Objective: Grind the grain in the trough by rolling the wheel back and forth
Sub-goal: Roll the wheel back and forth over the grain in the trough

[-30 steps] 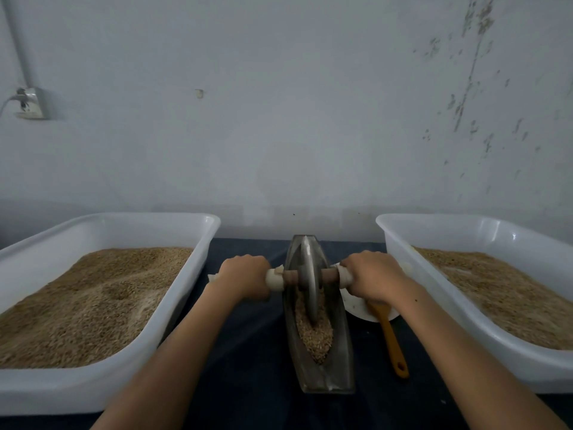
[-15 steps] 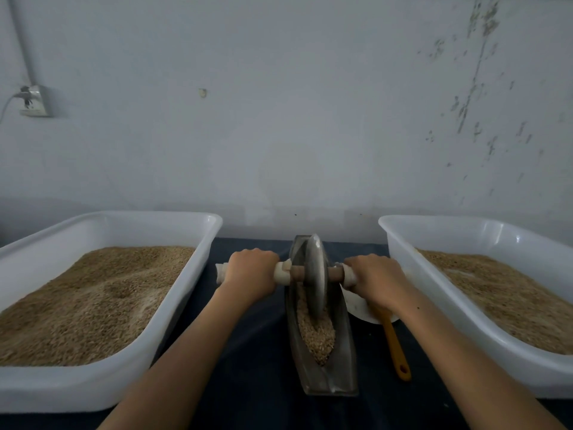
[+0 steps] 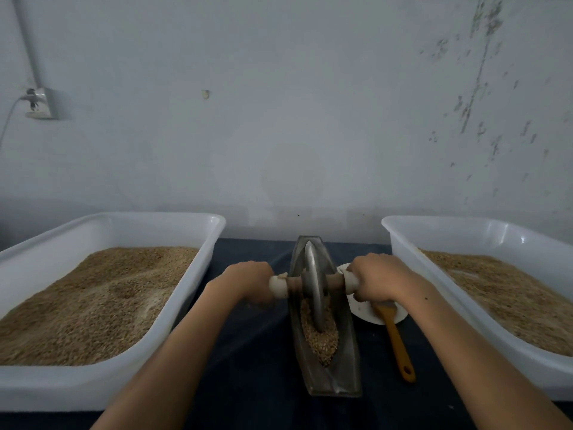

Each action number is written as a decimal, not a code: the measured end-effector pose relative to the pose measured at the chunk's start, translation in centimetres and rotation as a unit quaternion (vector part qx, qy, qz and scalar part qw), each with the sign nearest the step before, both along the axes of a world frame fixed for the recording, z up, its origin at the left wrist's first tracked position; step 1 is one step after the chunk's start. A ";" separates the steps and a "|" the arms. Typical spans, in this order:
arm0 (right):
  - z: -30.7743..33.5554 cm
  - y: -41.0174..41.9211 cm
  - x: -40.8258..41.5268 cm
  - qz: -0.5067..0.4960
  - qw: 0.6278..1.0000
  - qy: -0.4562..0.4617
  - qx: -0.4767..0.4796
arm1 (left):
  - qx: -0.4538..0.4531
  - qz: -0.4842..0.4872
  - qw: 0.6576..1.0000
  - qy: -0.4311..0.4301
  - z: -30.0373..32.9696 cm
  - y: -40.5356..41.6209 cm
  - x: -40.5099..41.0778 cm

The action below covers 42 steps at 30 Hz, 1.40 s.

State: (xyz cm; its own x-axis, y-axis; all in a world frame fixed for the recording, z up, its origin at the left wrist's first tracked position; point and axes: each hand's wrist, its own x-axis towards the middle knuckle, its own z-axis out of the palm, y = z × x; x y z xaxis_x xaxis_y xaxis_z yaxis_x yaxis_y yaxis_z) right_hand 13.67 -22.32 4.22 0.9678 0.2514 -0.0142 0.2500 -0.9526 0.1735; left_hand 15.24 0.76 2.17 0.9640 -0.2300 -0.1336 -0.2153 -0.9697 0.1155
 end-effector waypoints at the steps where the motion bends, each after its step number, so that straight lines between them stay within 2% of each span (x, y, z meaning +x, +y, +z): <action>1: -0.3 0.0 0.0 0.005 1.000 -0.023 0.006 | 0.000 0.000 1.000 -0.018 -0.1 -0.1 0.0; 6: -2.0 -0.2 0.7 0.011 0.989 -0.140 0.046 | 0.012 -0.008 0.991 -0.135 -0.7 -0.2 0.2; 10: -2.2 -0.4 0.9 0.008 0.989 -0.138 0.048 | 0.013 -0.021 0.981 -0.192 -1.1 -0.2 0.3; 13: -1.5 -0.5 0.6 0.011 0.996 -0.082 0.034 | 0.022 -0.022 0.987 -0.158 -0.9 -0.1 0.3; 17: 0.0 -0.2 0.1 -0.005 1.000 0.019 0.013 | 0.008 -0.026 0.999 -0.038 -0.1 0.0 0.2; 20: 0.2 0.0 0.0 -0.013 0.999 0.035 0.006 | -0.009 -0.029 1.000 0.000 0.0 0.1 0.2; 22: -0.1 -0.1 0.1 -0.012 1.000 0.017 0.010 | -0.005 -0.025 0.999 -0.031 -0.2 0.0 0.2; 27: -1.9 -0.4 0.8 0.001 0.992 -0.109 0.070 | 0.033 -0.026 0.979 -0.199 -0.7 -0.4 0.2; 30: -2.4 -0.7 1.1 -0.001 0.989 -0.121 0.090 | 0.045 -0.020 0.969 -0.241 -0.8 -0.8 0.0; 33: -2.0 -1.0 1.0 -0.008 0.995 -0.070 0.073 | 0.063 -0.021 0.973 -0.220 -0.5 -1.0 -0.1; 38: -0.8 -1.4 0.7 -0.038 0.991 0.090 0.090 | 0.072 -0.043 0.989 -0.125 0.4 -0.8 -0.2; 42: -0.7 -1.6 0.6 -0.049 0.983 0.127 0.120 | 0.075 -0.048 0.990 -0.107 0.5 -0.8 -0.3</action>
